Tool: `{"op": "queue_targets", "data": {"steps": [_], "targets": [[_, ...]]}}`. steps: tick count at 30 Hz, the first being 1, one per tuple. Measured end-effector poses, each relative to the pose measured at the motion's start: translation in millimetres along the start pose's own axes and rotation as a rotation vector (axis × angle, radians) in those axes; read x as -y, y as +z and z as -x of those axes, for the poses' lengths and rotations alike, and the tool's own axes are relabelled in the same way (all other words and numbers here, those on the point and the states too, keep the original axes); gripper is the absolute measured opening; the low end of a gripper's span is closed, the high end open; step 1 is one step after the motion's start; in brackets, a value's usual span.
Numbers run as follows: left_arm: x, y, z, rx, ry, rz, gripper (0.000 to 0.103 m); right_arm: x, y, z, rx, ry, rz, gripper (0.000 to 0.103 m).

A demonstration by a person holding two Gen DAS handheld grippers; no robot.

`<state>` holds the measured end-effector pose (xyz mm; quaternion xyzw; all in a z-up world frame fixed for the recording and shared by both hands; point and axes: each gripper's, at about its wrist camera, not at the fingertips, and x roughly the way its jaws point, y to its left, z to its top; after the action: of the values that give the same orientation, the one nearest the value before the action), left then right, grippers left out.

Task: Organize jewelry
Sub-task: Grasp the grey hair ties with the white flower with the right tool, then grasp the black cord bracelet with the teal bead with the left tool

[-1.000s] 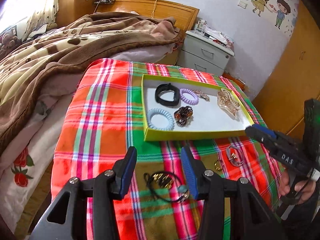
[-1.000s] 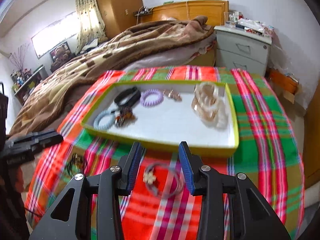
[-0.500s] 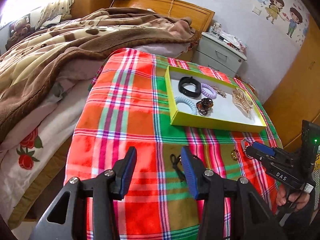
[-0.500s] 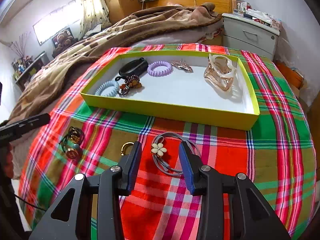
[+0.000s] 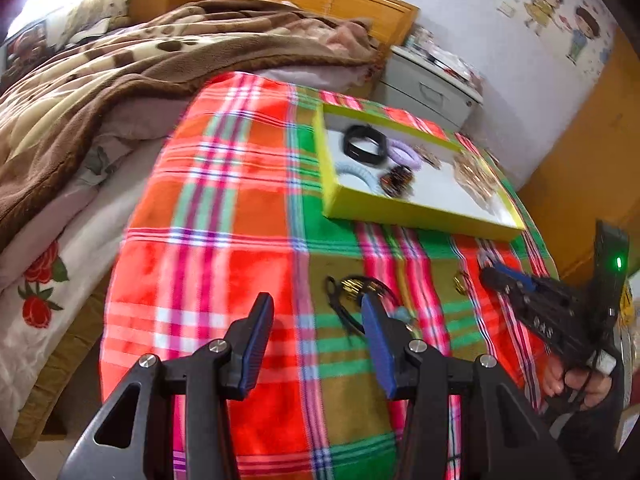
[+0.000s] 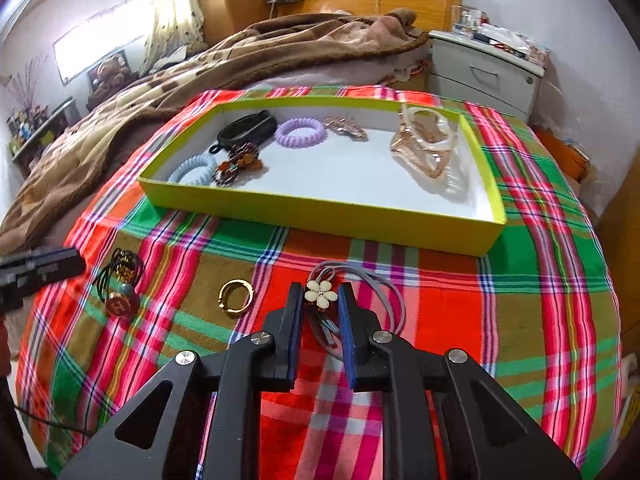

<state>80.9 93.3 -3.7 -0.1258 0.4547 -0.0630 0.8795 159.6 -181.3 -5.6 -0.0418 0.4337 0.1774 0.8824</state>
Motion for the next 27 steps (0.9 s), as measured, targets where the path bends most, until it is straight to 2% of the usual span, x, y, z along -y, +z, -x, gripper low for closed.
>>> {"op": "queue_targets", "data": {"steps": [3,8,10,13,16,19,24,27], "targets": [[10.8,-3.7,0.2,-0.009,-0.005,-0.034,0.048,5.6,-1.8,4.9,0.011,0.005,-0.022,0.018],[40.9,-10.1,3.6,-0.003,-0.012,-0.162,0.048,11.2,-6.0,10.9,0.021,0.012,-0.043,0.018],[51.9,-11.5,1.1,-0.006,0.010,-0.215,0.048,11.9,-5.7,13.0,0.026,0.017,-0.047,0.018],[65.5,-13.3,-5.3,-0.028,0.008,-0.279,0.048,12.8,-6.5,15.6,0.033,0.022,-0.053,0.018],[69.1,-11.8,-12.8,-0.043,-0.010,-0.275,0.048,14.3,-7.5,17.7,0.038,0.027,-0.059,0.018],[74.0,-12.0,-18.5,-0.048,0.013,-0.304,0.046,16.0,-7.8,18.8,0.041,0.030,-0.065,0.018],[77.3,-14.9,-31.2,-0.089,0.024,-0.316,0.037,17.1,-7.9,20.6,0.046,0.031,-0.069,0.018],[76.9,-14.5,-31.5,-0.082,0.027,-0.319,0.032,16.9,-7.6,21.3,0.048,0.030,-0.069,0.018]]}}
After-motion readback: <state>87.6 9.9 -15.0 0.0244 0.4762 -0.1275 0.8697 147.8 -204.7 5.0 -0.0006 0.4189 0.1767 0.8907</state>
